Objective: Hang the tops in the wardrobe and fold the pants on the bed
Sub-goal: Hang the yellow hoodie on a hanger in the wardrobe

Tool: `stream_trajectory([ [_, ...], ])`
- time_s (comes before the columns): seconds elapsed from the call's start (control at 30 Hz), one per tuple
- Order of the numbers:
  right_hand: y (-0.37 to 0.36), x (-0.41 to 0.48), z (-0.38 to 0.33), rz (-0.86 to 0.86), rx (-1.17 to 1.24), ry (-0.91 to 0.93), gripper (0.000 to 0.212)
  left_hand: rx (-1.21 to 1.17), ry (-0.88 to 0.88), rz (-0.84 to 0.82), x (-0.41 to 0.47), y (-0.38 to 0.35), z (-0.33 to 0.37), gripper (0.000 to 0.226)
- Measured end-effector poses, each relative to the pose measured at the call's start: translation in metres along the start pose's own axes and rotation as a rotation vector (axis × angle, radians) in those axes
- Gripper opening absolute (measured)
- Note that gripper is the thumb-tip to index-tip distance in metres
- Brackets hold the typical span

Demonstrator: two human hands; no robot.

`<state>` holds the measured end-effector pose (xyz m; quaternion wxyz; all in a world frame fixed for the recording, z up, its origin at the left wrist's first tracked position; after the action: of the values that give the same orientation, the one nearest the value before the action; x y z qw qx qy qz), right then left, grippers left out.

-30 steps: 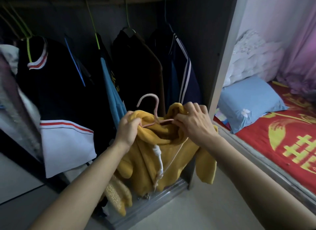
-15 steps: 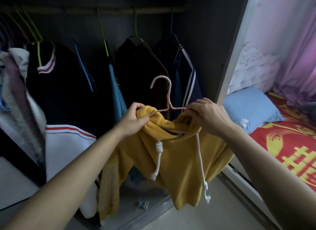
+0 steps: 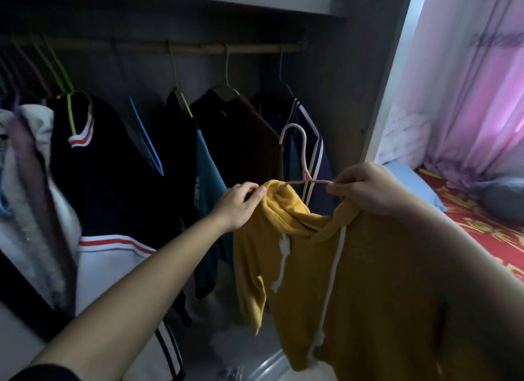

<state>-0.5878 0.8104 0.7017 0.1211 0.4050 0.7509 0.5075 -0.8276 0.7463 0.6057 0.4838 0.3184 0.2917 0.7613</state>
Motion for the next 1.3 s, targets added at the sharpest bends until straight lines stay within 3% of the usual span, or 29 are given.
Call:
stream_trajectory([
  [0.1, -0.001, 0.001, 0.003, 0.04, 0.004, -0.066, 0.025, 0.637, -0.003, -0.001, 0.006, 0.023, -0.019, 0.063],
  [0.2, -0.01, 0.002, -0.003, 0.101, 0.063, -0.121, 0.026, 0.949, 0.055, -0.167, -0.001, 0.032, -0.061, 0.064],
  [0.47, -0.046, 0.041, -0.043, 0.143, 0.516, -0.235, 0.018, 0.954, 0.133, -0.17, -0.015, 0.072, -0.127, 0.068],
  [0.6, -0.059, 0.079, -0.077, 0.172, 0.697, -0.222, 0.016, 0.801, 0.105, -0.117, -0.013, 0.089, -0.129, 0.059],
  [0.73, -0.059, 0.132, -0.112, 0.189, 0.725, -0.128, 0.025, 0.637, -0.052, 0.113, -0.006, 0.131, -0.079, 0.04],
  [0.9, -0.066, 0.206, -0.14, 0.164, 0.831, -0.056, 0.02, 0.592, -0.265, 0.547, 0.003, 0.209, 0.0, 0.025],
  [1.0, -0.068, 0.238, -0.159, 0.177, 0.841, 0.007, 0.026, 0.724, -0.267, 0.685, 0.03, 0.251, 0.016, 0.037],
  [1.1, -0.065, 0.26, -0.179, 0.198, 0.834, 0.083, 0.034, 0.897, -0.046, 0.641, 0.075, 0.287, 0.004, 0.06],
  [1.3, -0.083, 0.306, -0.185, 0.099, 0.935, 0.025, 0.029, 0.986, 0.044, 0.622, 0.13, 0.324, -0.03, 0.076],
])
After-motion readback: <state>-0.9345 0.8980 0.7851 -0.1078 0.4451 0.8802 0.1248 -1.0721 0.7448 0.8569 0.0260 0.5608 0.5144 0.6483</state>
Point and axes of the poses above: each hand's wrist, its own x-axis towards the middle knuckle, its own y-axis out of the back of the hand, z = x × y, the point moved 10 cm from there along x, towards the middle knuckle, and after that the axes turned 3 degrees about -z, right-handed, at the moved point
